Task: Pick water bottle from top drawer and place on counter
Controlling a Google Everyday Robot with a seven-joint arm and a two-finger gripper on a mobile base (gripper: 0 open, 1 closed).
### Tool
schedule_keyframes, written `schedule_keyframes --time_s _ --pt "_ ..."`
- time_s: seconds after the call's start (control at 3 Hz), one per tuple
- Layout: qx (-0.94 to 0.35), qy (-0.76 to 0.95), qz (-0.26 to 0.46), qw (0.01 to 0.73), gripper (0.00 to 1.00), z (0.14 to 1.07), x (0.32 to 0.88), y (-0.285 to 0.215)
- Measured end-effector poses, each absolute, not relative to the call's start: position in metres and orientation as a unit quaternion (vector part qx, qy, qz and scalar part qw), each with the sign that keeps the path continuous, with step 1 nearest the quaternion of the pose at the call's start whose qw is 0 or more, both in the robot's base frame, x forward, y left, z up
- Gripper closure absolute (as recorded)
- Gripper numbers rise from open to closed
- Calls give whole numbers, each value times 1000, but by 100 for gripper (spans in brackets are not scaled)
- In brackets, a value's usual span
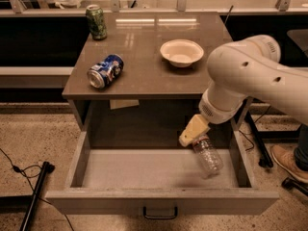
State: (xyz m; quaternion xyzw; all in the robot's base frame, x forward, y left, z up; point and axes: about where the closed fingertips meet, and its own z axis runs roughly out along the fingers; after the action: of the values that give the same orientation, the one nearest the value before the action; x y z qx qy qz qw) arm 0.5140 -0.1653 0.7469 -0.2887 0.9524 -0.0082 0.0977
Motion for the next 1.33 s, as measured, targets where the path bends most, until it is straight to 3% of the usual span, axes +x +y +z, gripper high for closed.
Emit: schedule_keyframes --time_s 1.33 --pt "-233 970 24 60 0 629 540 -144"
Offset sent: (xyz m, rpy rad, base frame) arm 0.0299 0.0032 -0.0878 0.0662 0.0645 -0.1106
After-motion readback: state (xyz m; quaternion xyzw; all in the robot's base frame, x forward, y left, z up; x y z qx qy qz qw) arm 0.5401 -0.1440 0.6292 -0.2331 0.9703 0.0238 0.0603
